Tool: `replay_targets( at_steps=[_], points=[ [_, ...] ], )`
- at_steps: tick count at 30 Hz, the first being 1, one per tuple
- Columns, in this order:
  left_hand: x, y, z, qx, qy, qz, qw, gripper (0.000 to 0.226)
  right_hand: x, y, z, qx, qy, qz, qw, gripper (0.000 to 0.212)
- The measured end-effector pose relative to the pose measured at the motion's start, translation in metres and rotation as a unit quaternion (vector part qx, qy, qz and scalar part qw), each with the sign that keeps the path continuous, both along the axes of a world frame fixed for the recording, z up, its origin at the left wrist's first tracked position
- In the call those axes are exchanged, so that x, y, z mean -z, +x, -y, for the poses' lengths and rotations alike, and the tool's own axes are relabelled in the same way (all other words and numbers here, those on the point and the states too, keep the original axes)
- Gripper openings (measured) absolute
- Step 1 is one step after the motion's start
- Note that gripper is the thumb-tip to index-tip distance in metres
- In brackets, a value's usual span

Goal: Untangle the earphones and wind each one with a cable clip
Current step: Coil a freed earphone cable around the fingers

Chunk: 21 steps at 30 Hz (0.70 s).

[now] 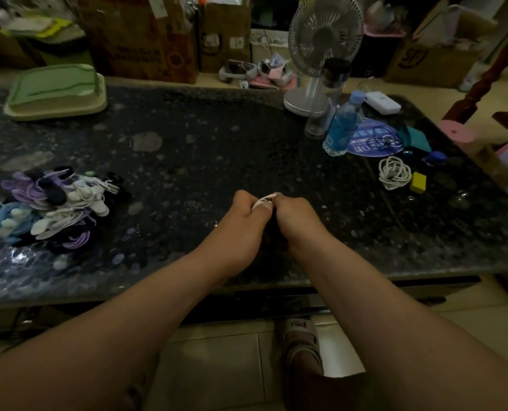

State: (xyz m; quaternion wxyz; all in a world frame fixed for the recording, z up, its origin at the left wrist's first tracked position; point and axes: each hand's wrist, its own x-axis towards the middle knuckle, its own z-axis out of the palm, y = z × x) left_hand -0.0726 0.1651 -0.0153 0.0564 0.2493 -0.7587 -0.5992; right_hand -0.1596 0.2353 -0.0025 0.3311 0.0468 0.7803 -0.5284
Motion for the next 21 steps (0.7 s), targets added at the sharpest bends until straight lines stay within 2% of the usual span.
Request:
replay_targets(
  at_steps=[4,6,7,9,11,13,14,18,21],
  points=[
    [0.001,-0.001,0.003,-0.061,-0.066,-0.031,0.995,0.020,0.005,-0.001,0.004,-0.008,-0.034,0.019,0.999,0.038],
    [-0.003,-0.001,0.013,-0.058,-0.029,-0.003,0.998,0.023,-0.002,-0.003,-0.008,-0.044,-0.014,-0.028,0.999,0.041],
    [-0.005,0.000,0.019,-0.052,0.008,0.013,0.999,0.024,-0.007,-0.007,-0.014,-0.074,0.016,-0.084,0.994,0.036],
    [-0.009,0.003,0.028,-0.040,0.078,0.024,0.996,0.024,-0.013,-0.017,-0.033,-0.156,0.060,-0.238,0.957,0.020],
    [-0.012,0.005,0.032,-0.043,0.113,0.003,0.993,0.022,-0.016,-0.020,-0.044,-0.274,0.030,-0.358,0.892,0.043],
    [-0.013,0.005,0.033,-0.050,0.120,-0.004,0.992,0.022,-0.013,-0.016,-0.044,-0.363,-0.020,-0.409,0.837,0.053],
    [-0.014,0.004,0.034,-0.054,0.113,0.000,0.992,0.024,-0.009,-0.013,-0.041,-0.384,-0.034,-0.414,0.825,0.052],
    [-0.015,0.005,0.030,-0.042,0.196,-0.015,0.980,0.024,-0.004,-0.007,-0.033,-0.362,-0.065,-0.415,0.832,0.030],
    [-0.015,0.006,0.036,-0.027,0.154,-0.027,0.987,0.025,-0.009,-0.005,-0.036,-0.365,-0.101,-0.402,0.834,0.017]
  ],
)
